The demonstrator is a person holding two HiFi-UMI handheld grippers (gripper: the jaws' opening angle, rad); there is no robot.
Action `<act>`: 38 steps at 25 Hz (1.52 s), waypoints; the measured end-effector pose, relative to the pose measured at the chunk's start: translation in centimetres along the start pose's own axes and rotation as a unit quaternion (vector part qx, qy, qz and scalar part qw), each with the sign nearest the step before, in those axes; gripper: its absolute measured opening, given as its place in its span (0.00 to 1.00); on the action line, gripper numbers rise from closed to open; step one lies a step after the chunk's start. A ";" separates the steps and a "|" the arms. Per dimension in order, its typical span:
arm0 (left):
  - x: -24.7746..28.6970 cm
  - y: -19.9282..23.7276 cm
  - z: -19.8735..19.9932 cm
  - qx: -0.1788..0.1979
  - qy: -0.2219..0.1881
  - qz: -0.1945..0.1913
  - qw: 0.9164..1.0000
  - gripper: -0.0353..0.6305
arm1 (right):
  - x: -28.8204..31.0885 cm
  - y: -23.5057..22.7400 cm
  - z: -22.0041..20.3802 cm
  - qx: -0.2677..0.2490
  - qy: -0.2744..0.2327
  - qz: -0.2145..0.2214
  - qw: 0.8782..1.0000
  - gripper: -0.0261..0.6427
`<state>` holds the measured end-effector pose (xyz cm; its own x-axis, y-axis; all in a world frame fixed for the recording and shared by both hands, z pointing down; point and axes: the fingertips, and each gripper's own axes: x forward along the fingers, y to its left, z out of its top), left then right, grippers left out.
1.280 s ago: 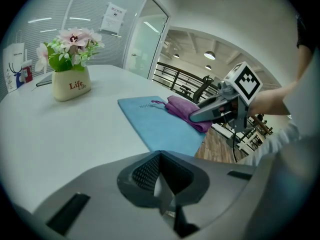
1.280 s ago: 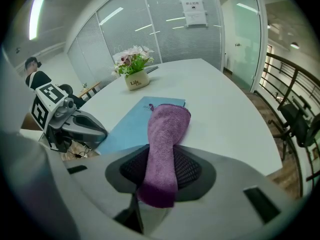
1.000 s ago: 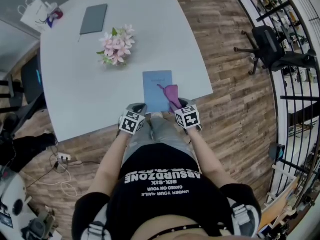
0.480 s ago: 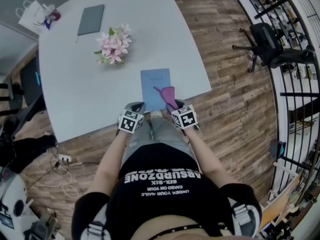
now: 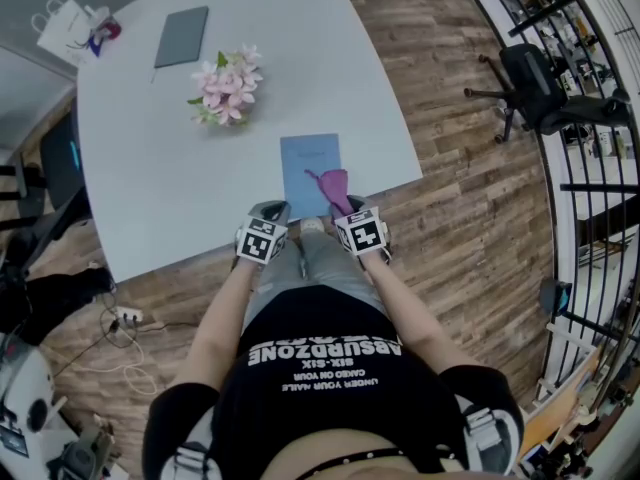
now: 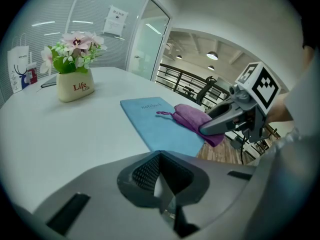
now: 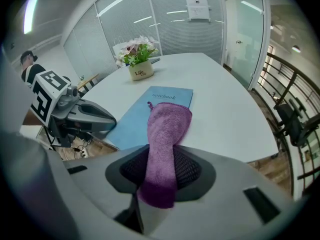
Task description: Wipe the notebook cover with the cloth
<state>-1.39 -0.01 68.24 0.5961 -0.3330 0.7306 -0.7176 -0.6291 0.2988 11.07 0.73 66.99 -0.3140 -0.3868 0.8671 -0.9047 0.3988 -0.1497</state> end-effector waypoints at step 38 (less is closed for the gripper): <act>-0.1 0.1 -0.1 -0.008 -0.014 0.006 1.000 0.08 | 2.8 9.6 0.9 -0.158 -0.004 0.100 0.982 0.24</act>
<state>-1.55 -0.02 68.26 0.5971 -0.3597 0.7170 -0.7301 -0.6140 0.2999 1.22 2.74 67.50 -0.4801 -0.2806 0.8311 -0.6905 0.7053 -0.1607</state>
